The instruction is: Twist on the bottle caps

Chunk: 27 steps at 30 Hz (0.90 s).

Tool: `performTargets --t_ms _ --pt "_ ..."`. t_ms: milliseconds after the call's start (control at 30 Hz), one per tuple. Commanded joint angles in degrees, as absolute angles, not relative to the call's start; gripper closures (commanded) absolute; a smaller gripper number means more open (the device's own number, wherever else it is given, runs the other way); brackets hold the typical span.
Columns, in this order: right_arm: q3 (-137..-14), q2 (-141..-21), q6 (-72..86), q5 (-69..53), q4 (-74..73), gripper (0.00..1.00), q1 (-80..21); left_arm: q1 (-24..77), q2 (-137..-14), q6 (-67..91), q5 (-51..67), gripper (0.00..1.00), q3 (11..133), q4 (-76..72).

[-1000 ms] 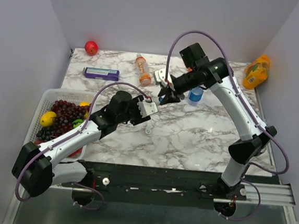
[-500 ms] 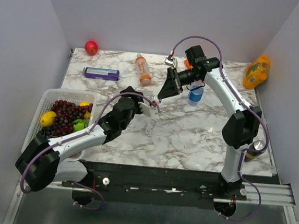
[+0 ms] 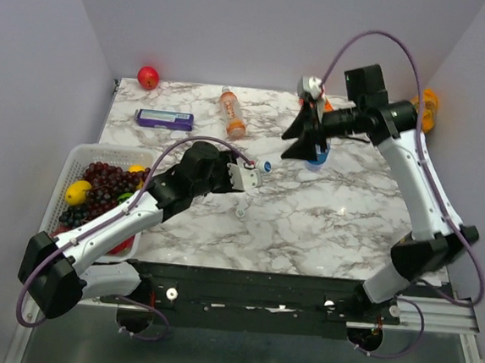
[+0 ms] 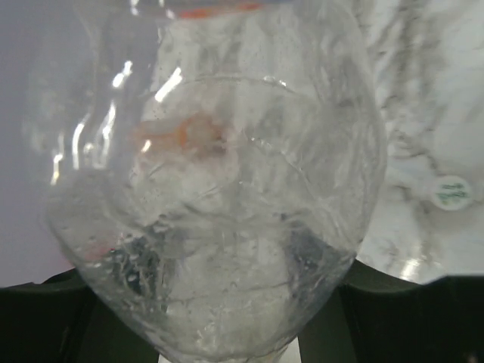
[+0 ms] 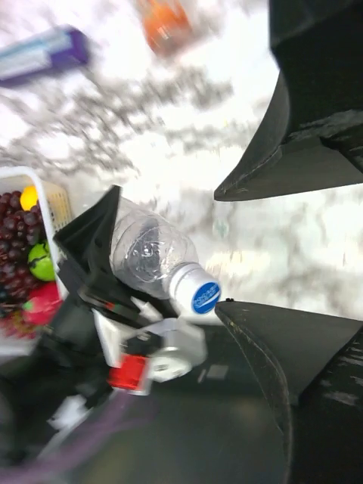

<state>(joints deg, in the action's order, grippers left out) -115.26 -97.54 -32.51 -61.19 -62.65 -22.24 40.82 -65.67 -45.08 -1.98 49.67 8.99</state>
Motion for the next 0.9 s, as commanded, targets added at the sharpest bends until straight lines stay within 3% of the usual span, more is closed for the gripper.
performTargets --t_ms 0,100,500,867 --pt "-98.38 -84.40 -76.06 -51.52 -64.80 0.37 -27.58 40.08 -64.95 -39.03 24.95 1.00 54.84 31.72" --pt "-93.43 -80.34 -83.11 -50.63 -64.06 0.37 -29.78 40.08 -66.88 -37.36 27.51 1.00 56.77 33.05" --pt "-94.92 -81.38 -95.34 -50.09 -71.78 0.38 -37.44 40.08 -67.94 -37.00 27.86 1.00 58.01 32.17" --pt "-95.10 -82.35 -100.28 -50.71 -75.68 0.46 -38.94 40.08 -68.55 -36.56 27.42 1.00 58.18 30.50"
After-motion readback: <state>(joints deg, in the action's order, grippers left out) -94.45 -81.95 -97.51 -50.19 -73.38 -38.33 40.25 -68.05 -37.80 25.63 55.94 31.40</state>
